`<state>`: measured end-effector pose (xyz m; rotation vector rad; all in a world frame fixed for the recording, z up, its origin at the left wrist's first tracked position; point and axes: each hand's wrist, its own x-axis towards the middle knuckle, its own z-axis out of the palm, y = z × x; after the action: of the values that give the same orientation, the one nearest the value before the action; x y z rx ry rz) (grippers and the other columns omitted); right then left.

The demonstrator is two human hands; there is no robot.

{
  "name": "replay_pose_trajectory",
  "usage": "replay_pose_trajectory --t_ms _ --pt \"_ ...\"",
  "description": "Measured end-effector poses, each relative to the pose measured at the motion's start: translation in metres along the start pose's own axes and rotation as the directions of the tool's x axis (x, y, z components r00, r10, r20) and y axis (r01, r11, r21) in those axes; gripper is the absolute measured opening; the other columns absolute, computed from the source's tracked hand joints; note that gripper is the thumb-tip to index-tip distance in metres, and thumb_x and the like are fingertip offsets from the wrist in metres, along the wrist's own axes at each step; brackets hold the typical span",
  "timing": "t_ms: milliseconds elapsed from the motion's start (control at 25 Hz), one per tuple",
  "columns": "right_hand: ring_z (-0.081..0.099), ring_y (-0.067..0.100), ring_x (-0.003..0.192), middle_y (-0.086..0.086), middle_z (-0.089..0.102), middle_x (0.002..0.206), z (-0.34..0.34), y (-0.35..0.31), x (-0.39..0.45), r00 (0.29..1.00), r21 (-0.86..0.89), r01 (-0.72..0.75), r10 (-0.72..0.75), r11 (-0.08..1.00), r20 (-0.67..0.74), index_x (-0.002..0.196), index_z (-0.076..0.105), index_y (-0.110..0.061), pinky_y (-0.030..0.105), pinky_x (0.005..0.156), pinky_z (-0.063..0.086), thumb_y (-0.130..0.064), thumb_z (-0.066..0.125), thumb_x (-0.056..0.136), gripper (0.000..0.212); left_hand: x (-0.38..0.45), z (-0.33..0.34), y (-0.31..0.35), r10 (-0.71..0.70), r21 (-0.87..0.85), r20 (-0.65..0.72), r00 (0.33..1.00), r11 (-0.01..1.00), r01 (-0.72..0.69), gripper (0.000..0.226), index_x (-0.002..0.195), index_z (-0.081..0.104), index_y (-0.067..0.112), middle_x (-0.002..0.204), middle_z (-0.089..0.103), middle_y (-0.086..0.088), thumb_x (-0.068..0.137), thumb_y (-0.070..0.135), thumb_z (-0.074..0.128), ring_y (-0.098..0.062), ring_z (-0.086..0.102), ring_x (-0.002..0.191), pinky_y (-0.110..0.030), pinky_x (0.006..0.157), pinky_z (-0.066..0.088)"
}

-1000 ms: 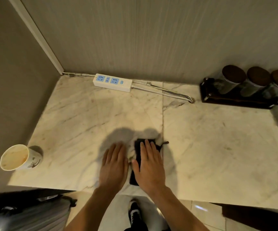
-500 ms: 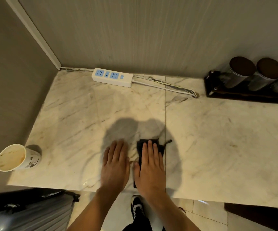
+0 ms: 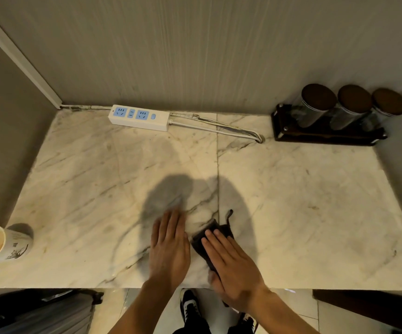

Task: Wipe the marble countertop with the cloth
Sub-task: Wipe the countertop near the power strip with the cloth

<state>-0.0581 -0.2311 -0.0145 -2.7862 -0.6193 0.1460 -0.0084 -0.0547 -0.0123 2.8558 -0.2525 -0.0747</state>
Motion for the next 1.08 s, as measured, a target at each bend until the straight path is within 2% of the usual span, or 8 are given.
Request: replay_pose_trajectory --t_ms 160,320,600,840,1080 --pt "0.013 0.016 0.145 0.001 0.022 0.157 -0.015 0.030 0.000 0.981 -0.057 0.162 -0.154 0.985 0.120 0.148 0.027 -0.016 0.035 0.112 0.019 -0.034 0.047 0.085 0.069 0.004 0.001 0.015 0.005 -0.059 -0.018 1.000 0.998 -0.006 0.048 0.139 0.040 0.006 0.144 0.043 -0.015 0.096 0.023 0.030 -0.030 0.030 0.138 -0.047 0.111 0.018" --pt "0.008 0.013 0.146 -0.001 0.019 0.158 -0.024 0.045 0.007 0.958 -0.072 0.239 -0.223 0.968 0.182 0.149 0.024 -0.017 0.034 0.114 0.013 -0.033 0.044 0.088 0.066 0.011 0.003 0.031 -0.033 -0.151 -0.041 0.999 0.988 0.026 0.051 0.139 0.041 0.008 0.146 0.042 -0.013 0.100 0.033 0.019 -0.026 0.028 0.139 -0.045 0.112 0.016" --pt "0.005 0.014 0.146 0.000 0.015 0.158 -0.039 0.082 0.033 0.952 -0.045 0.258 -0.246 0.965 0.184 0.151 0.018 -0.017 0.037 0.116 0.014 -0.034 0.044 0.089 0.069 0.027 0.010 0.048 -0.063 -0.183 -0.038 0.997 0.982 0.055 0.058 0.140 0.041 0.011 0.149 0.038 -0.009 0.099 0.042 0.014 -0.025 0.025 0.141 -0.050 0.114 0.021" --pt "0.007 0.015 0.146 0.001 0.018 0.157 -0.046 0.107 0.059 0.955 -0.035 0.262 -0.253 0.965 0.155 0.150 0.024 -0.015 0.040 0.116 0.021 -0.034 0.045 0.089 0.068 0.030 0.017 0.052 -0.064 -0.063 0.008 0.998 0.996 0.064 0.056 0.142 0.038 0.014 0.151 0.034 -0.007 0.098 0.043 0.019 -0.025 0.020 0.142 -0.049 0.112 0.012" --pt "0.005 0.014 0.146 -0.001 0.015 0.158 -0.052 0.126 0.087 0.961 -0.053 0.245 -0.235 0.968 0.148 0.151 0.020 -0.017 0.040 0.116 0.020 -0.036 0.044 0.088 0.070 0.034 0.022 0.057 -0.111 -0.011 0.039 0.993 0.994 0.111 0.055 0.147 0.027 0.020 0.154 0.025 -0.002 0.096 0.040 0.022 -0.022 0.015 0.143 -0.050 0.112 0.013"
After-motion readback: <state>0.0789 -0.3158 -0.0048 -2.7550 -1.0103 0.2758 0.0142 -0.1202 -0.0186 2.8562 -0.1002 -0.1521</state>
